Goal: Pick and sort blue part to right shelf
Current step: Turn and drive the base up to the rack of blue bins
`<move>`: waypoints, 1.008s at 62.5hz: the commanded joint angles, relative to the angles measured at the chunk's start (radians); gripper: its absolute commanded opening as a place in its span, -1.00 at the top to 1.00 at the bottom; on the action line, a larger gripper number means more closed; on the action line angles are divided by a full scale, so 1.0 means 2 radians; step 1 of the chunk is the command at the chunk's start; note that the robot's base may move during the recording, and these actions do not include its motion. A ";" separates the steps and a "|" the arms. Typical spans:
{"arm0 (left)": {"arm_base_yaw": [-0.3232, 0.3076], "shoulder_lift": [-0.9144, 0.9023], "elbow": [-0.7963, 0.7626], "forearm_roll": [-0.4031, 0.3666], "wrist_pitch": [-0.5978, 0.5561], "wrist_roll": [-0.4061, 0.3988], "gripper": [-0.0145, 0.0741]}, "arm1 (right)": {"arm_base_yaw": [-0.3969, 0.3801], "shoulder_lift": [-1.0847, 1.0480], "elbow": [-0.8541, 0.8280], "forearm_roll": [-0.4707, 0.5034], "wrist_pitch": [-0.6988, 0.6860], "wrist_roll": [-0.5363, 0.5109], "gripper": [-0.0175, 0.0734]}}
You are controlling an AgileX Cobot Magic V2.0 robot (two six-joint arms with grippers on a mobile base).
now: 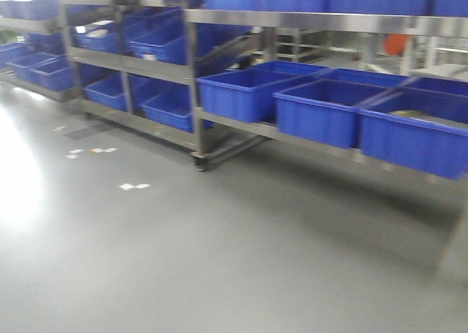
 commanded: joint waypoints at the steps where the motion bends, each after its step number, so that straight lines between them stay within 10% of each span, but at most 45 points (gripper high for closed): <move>1: -0.001 0.009 -0.015 -0.002 -0.048 -0.001 -0.08 | -0.003 0.004 -0.016 -0.005 -0.046 -0.001 -0.19; 63: -0.001 0.009 -0.015 -0.002 -0.048 -0.001 -0.08 | -0.003 0.004 -0.016 -0.005 -0.046 -0.001 -0.19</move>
